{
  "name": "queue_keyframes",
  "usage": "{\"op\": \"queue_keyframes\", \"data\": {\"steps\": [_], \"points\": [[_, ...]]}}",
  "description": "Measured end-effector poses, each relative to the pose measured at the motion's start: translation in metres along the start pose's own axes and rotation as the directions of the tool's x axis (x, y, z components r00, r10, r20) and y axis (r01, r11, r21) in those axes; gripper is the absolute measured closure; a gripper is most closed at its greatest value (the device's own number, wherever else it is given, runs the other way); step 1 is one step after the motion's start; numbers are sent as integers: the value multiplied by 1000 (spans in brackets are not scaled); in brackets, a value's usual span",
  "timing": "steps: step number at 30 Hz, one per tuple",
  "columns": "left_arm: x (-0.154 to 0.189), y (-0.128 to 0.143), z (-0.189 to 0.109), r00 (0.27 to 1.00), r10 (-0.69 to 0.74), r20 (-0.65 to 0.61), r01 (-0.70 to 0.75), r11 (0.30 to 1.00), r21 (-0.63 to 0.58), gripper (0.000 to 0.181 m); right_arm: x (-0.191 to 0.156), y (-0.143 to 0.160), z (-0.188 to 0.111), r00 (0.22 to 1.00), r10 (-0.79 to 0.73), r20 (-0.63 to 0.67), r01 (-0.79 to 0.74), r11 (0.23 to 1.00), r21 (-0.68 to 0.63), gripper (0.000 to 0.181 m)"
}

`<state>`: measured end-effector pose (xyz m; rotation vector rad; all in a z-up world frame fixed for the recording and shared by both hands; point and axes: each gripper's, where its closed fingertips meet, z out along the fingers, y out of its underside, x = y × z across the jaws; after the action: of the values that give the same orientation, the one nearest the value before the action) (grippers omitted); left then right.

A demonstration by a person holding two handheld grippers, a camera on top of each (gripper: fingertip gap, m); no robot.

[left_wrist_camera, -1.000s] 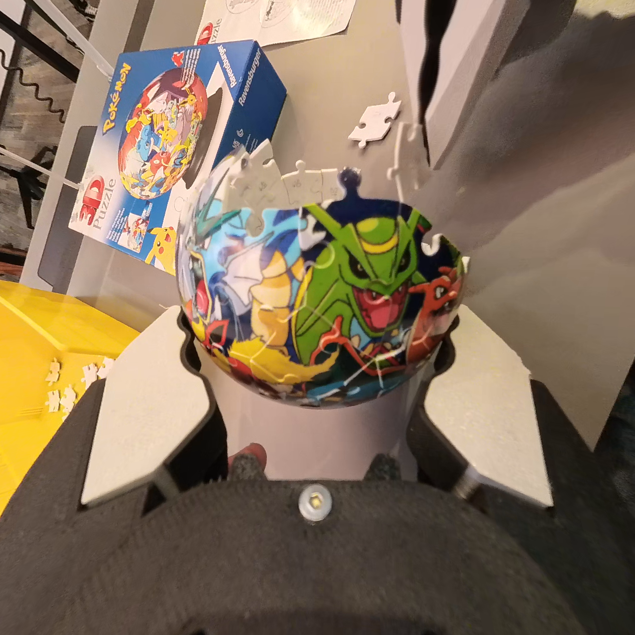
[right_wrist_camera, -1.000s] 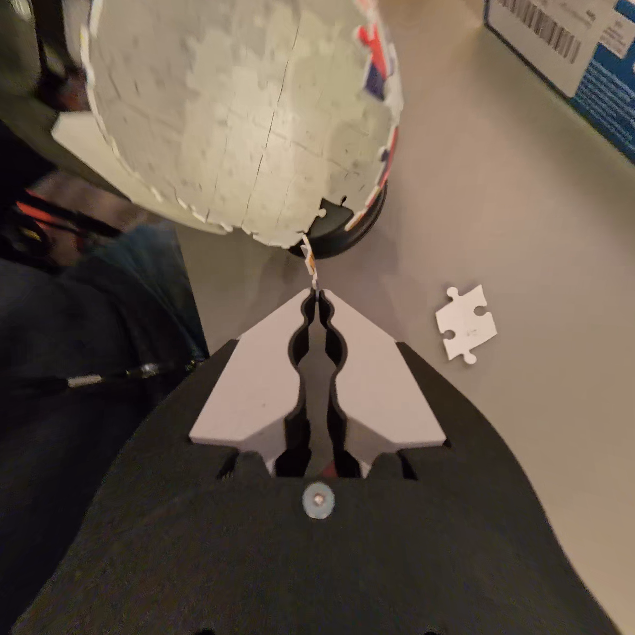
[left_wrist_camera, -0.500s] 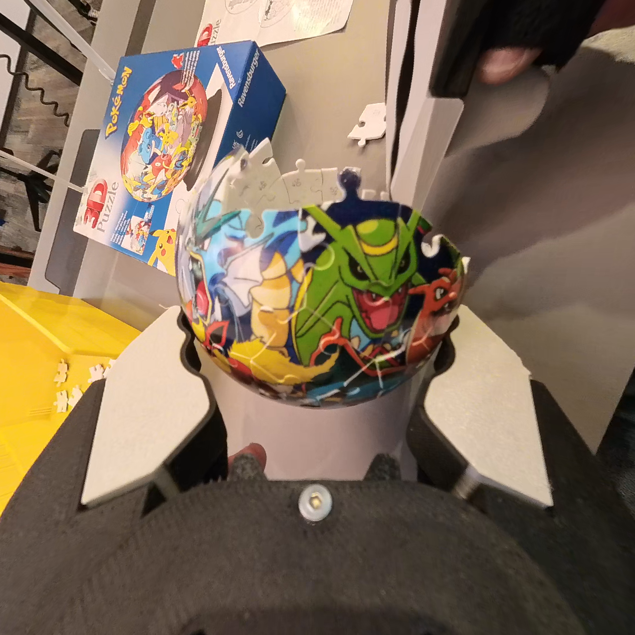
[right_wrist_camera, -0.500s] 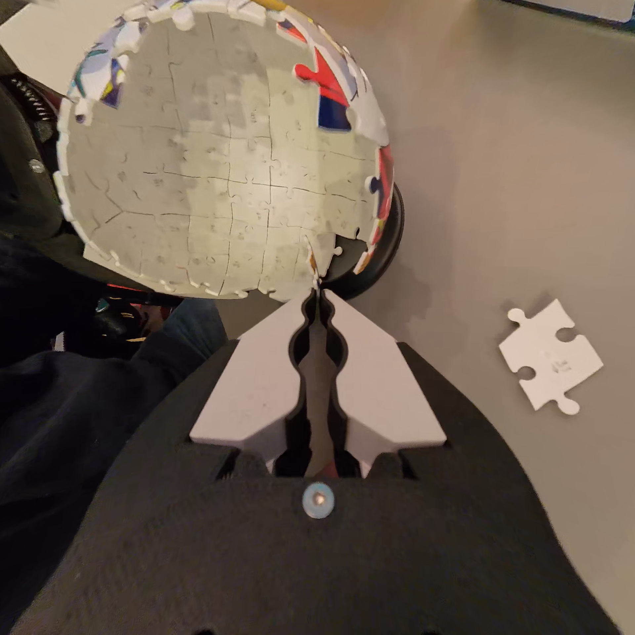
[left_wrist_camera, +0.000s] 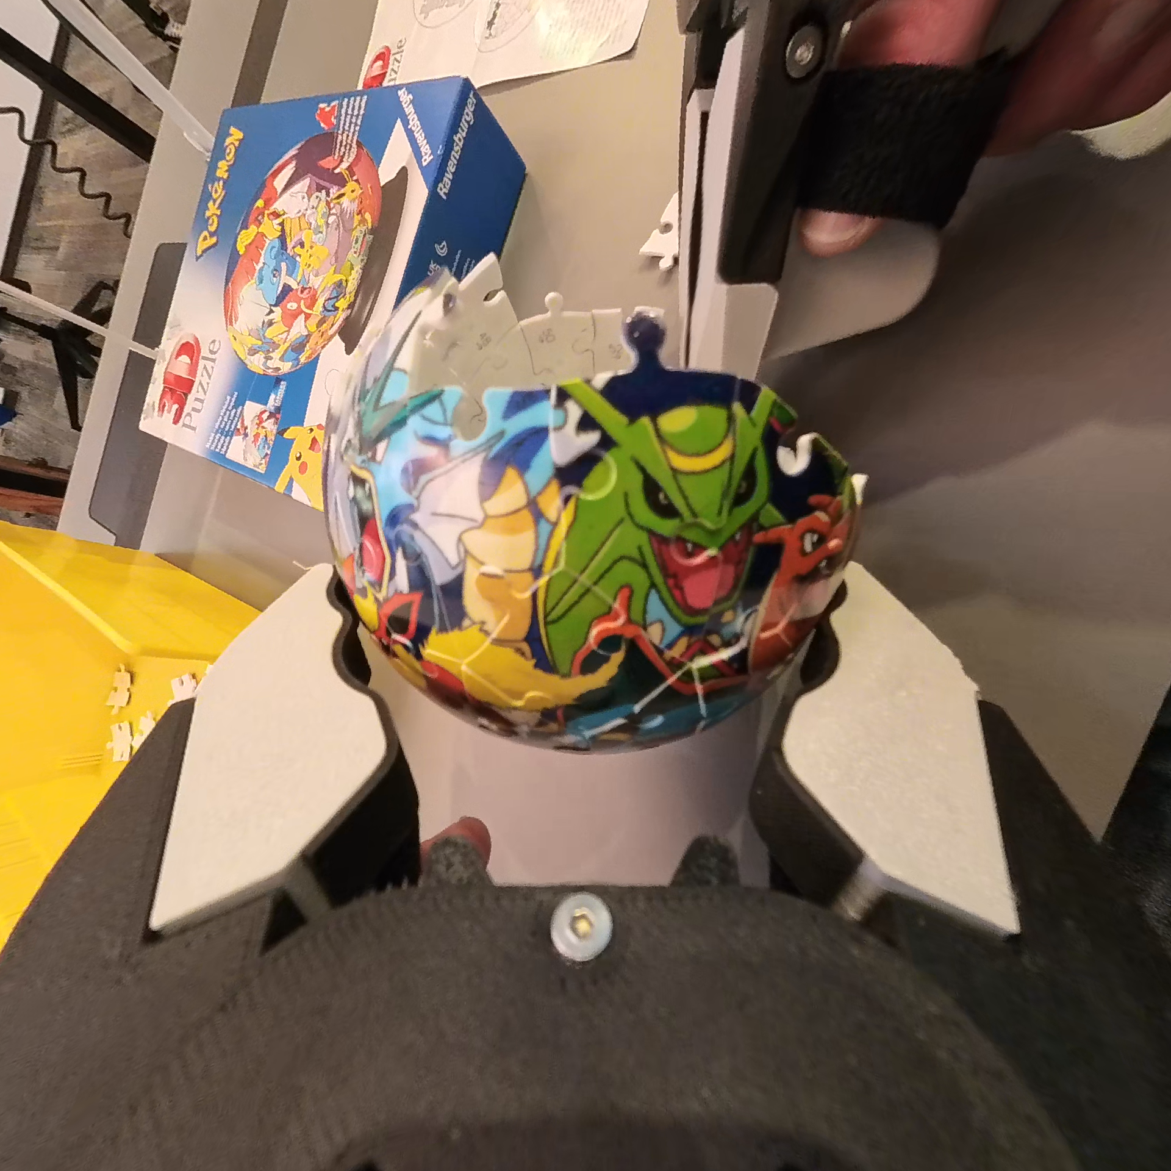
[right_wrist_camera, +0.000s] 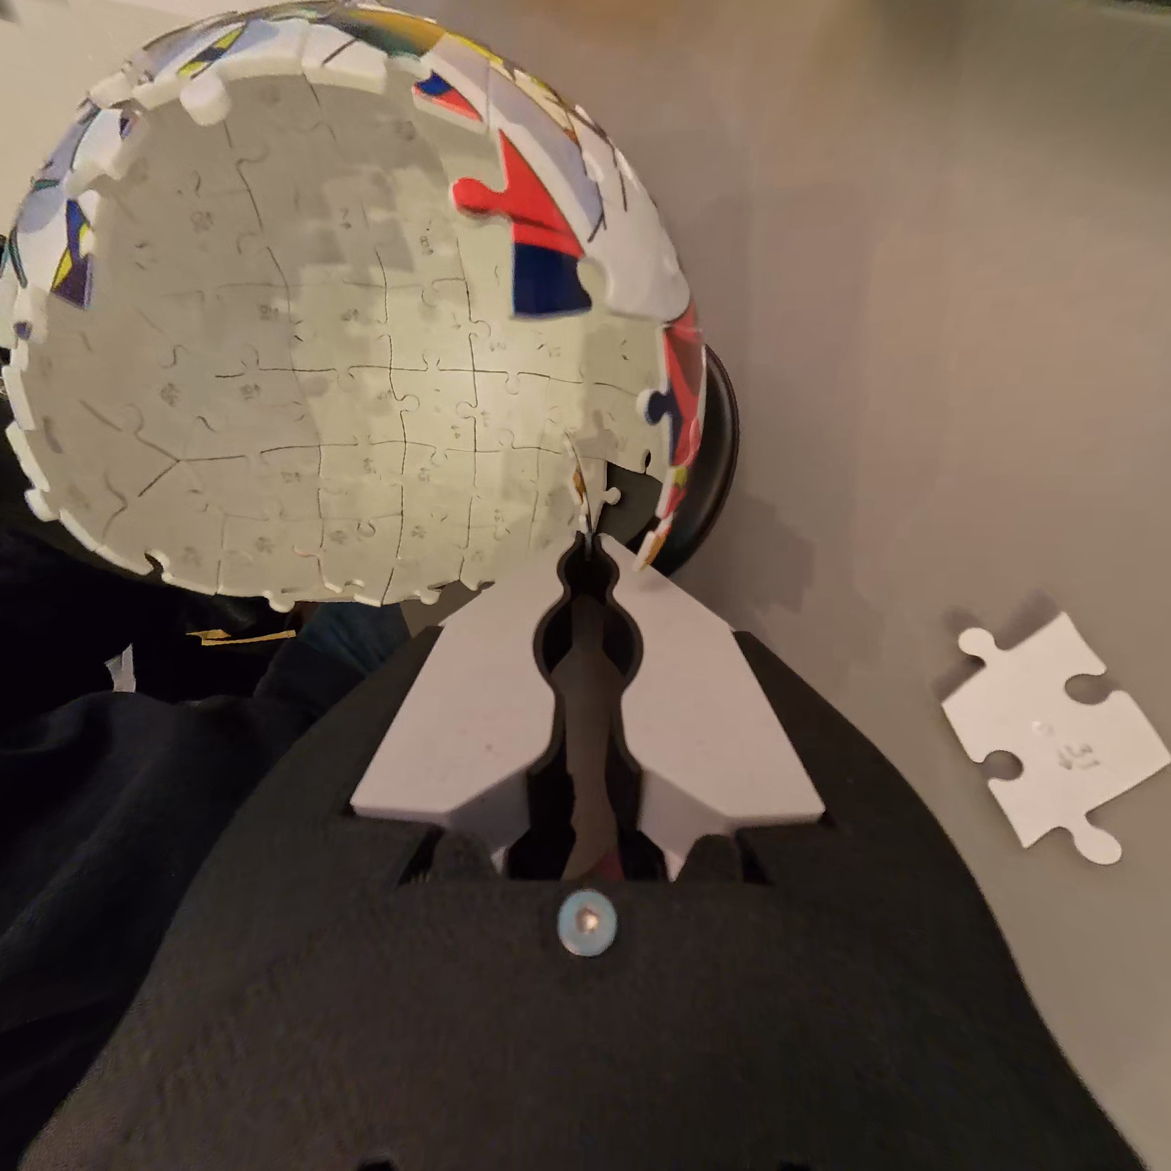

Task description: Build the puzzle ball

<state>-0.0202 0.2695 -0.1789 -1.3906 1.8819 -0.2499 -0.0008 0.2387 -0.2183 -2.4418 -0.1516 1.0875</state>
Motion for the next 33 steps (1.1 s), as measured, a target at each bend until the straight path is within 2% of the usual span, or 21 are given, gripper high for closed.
{"op": "queue_keyframes", "data": {"steps": [4,12,17,19,21,23,27,29,31,33], "points": [[0,0,0,1000,2,1,-2,1000,-1,48,0,-2,-1,1000,24,7,-24,1000,4,176],[0,0,0,1000,3,0,-3,1000,-1,48,-5,1,-9,1000,-22,5,22,1000,2,167],[0,0,0,1000,3,0,-3,1000,0,48,-25,1,-23,985,-167,45,166,986,37,164],[0,0,0,1000,4,0,-4,1000,-1,48,-40,0,-26,960,-267,81,263,963,64,153],[0,0,0,1000,7,0,-7,1000,-2,48,-54,-1,-30,913,-392,113,384,919,89,132],[0,0,0,1000,8,-2,-8,1000,-4,48,-55,9,-30,820,-564,98,565,825,27,118],[0,1,0,1000,14,-2,-14,1000,-10,48,-50,29,-29,573,-808,138,820,561,-116,84],[0,1,0,1000,15,-4,-15,1000,-9,48,-38,40,-27,398,-902,169,909,361,-210,74],[-1,1,0,1000,15,-6,-15,1000,-12,48,-18,48,-24,226,-955,194,933,154,-326,61],[-1,1,1,1000,20,-5,-20,1000,-14,48,-6,57,-19,104,-962,254,922,-2,-386,49]]}}
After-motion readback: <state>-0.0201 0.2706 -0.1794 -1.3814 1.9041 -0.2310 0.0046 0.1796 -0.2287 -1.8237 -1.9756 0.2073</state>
